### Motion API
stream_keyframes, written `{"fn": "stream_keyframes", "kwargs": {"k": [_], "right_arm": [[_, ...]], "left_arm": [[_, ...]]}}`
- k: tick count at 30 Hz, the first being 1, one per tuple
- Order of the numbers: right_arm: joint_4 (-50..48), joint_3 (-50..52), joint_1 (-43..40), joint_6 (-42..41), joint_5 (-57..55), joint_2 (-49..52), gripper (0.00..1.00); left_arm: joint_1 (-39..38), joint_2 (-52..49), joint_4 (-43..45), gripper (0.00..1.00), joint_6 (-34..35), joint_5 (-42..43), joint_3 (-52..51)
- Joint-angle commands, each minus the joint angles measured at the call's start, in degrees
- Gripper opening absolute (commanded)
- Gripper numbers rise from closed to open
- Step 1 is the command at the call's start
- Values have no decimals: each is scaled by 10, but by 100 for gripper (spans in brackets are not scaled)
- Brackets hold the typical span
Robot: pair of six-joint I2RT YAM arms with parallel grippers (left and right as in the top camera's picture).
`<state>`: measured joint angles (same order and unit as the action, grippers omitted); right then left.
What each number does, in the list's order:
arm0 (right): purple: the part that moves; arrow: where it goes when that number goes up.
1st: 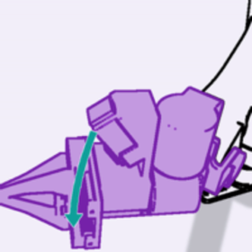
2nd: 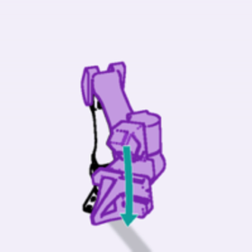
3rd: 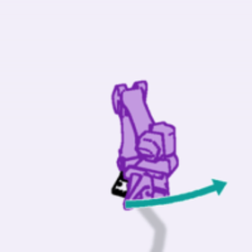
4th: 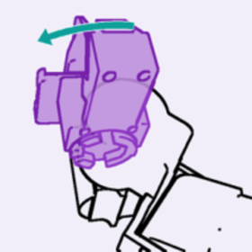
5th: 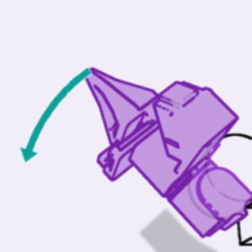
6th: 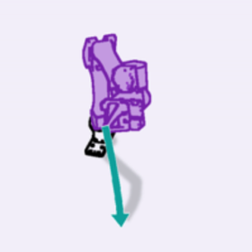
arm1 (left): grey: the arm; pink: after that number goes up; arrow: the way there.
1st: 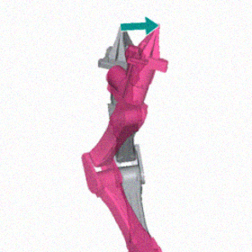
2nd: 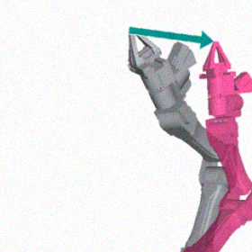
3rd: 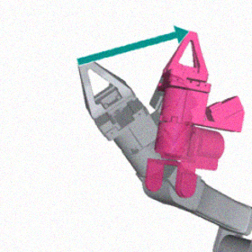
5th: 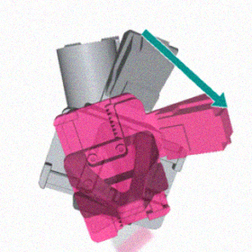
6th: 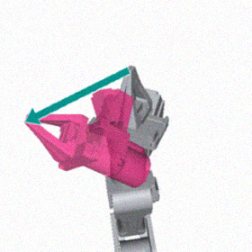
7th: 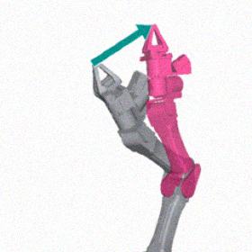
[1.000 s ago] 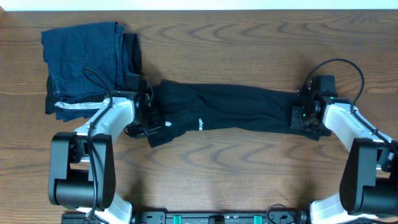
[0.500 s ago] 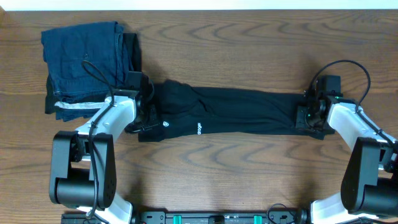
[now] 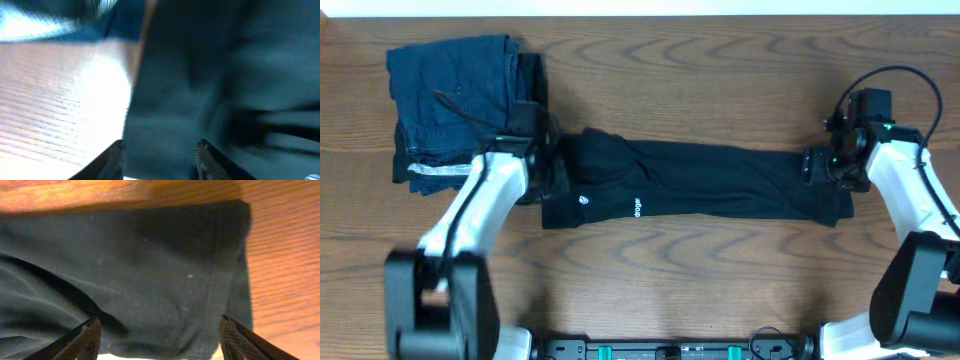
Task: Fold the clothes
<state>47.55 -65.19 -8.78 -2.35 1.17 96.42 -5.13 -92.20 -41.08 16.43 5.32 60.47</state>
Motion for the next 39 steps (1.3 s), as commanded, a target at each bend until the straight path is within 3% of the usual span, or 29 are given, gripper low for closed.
{"fn": "stream_keyframes", "kwargs": {"k": [1,5,10,12,18,33,36,39], "right_arm": [[-2,7,-23,18,-21,-6,73],[-40,33,-59,29,-35,-6,73],[-85,56,-104,36,-10,-6,73],[-111,69,-118,53,13,-3,73],[-141,80,-127,91,83,14,74],[-166,80,-127,123,80,87,66],[-170,80,-127,113,76,101,58],[-172,80,-127,103,74,101,34]], "left_arm": [[2,76,-5,51,-3,39,21],[2,144,-17,60,-3,39,21],[2,179,-31,82,-3,39,20],[2,178,-35,98,-3,39,20],[2,176,-37,98,-3,39,20],[2,176,-37,98,-3,39,20],[2,176,-37,98,-3,39,20],[2,176,-37,98,-3,39,20]]}}
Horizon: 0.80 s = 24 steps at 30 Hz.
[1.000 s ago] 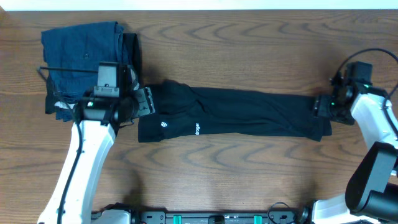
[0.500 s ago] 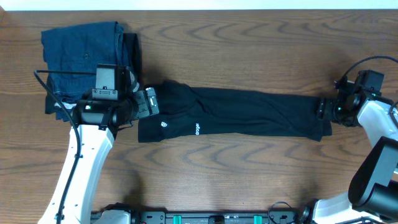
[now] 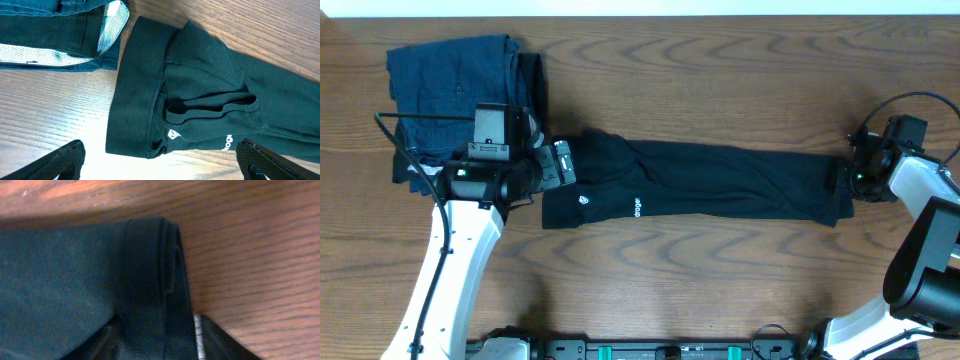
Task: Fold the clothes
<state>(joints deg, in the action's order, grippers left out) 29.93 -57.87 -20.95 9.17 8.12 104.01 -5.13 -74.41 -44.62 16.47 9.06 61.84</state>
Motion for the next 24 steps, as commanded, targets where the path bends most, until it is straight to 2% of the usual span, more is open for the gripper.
{"fn": "stream_keyframes", "kwargs": {"k": [1,5,9,15,24], "right_arm": [[5,6,-5,-12,4,25,27],[5,5,-5,-14,3,25,11],[10,-5,-14,-27,3,25,1],[19,-41,-57,-55,14,24,1],[110,-130,-81,-63,14,24,1]], "left_arm": [[2,-2,-1,98,-3,2,6],[2,-2,-1,98,-3,2,6],[2,-2,-1,98,-3,2,6],[2,-2,-1,98,-3,2,6],[2,-2,-1,98,-3,2,6]]}}
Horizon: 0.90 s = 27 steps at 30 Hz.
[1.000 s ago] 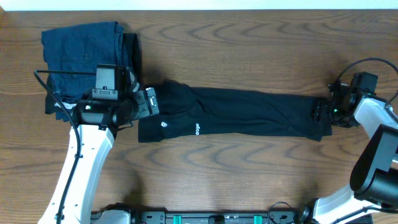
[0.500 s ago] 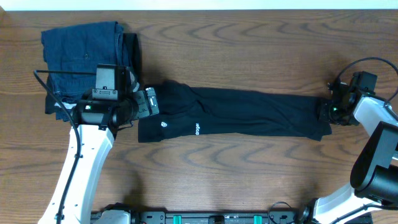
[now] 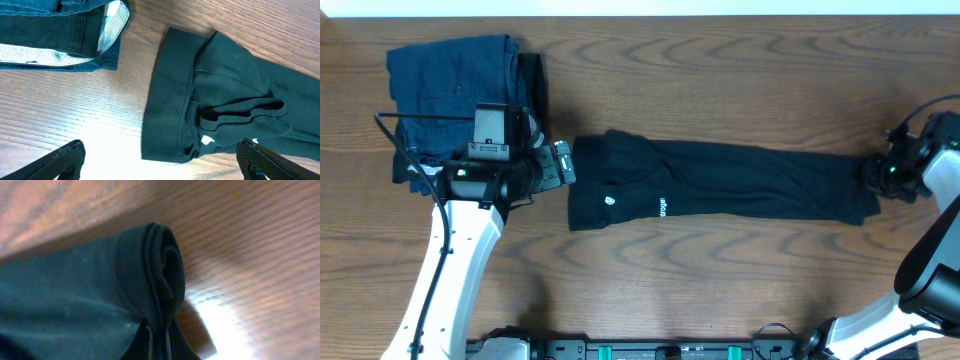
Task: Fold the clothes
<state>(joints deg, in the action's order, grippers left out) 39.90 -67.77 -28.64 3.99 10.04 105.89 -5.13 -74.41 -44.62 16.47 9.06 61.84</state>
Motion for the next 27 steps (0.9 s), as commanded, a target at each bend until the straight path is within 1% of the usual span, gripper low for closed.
{"fn": "stream_keyframes", "kwargs": {"k": [1,9,14,17,22,27], "right_arm": [[30,-47,-3,-16,1,5,1],[160,-136,20,-18,103,5,1],[234,-176,55,-18,202,5,1],[245,-177,86,-18,235,5,1],[237,-177,163,-19,239,5,1],[210,-177,245,-42,229,5,1]], "left_arm": [[2,-2,-1,98,-3,2,6],[2,-2,-1,98,-3,2,6],[2,-2,-1,98,-3,2,6],[2,-2,-1,98,-3,2,6],[2,-2,-1,98,-3,2,6],[2,-2,-1,98,-3,2,6]]}}
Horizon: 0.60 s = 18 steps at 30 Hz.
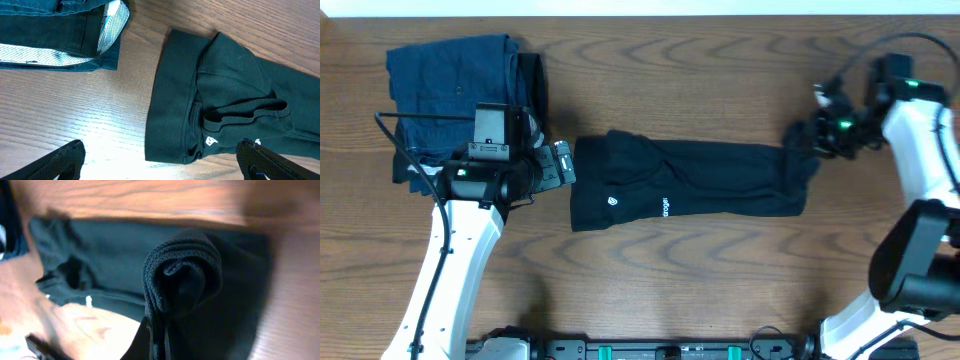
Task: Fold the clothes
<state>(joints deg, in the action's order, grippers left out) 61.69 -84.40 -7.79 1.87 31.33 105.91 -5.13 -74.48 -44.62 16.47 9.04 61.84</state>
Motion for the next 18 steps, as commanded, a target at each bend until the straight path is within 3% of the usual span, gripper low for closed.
{"fn": "stream_keyframes", "kwargs": {"k": [1,6,18], "right_arm": [[-16,-10,53,-32,1,5,1],[-53,-2,126,-72,-97,5,1],[-130,41,231,-76,-160,6,1]], "left_arm": [[2,-2,-1,98,-3,2,6],[2,-2,-1,98,-3,2,6],[2,-2,-1,98,-3,2,6]]}}
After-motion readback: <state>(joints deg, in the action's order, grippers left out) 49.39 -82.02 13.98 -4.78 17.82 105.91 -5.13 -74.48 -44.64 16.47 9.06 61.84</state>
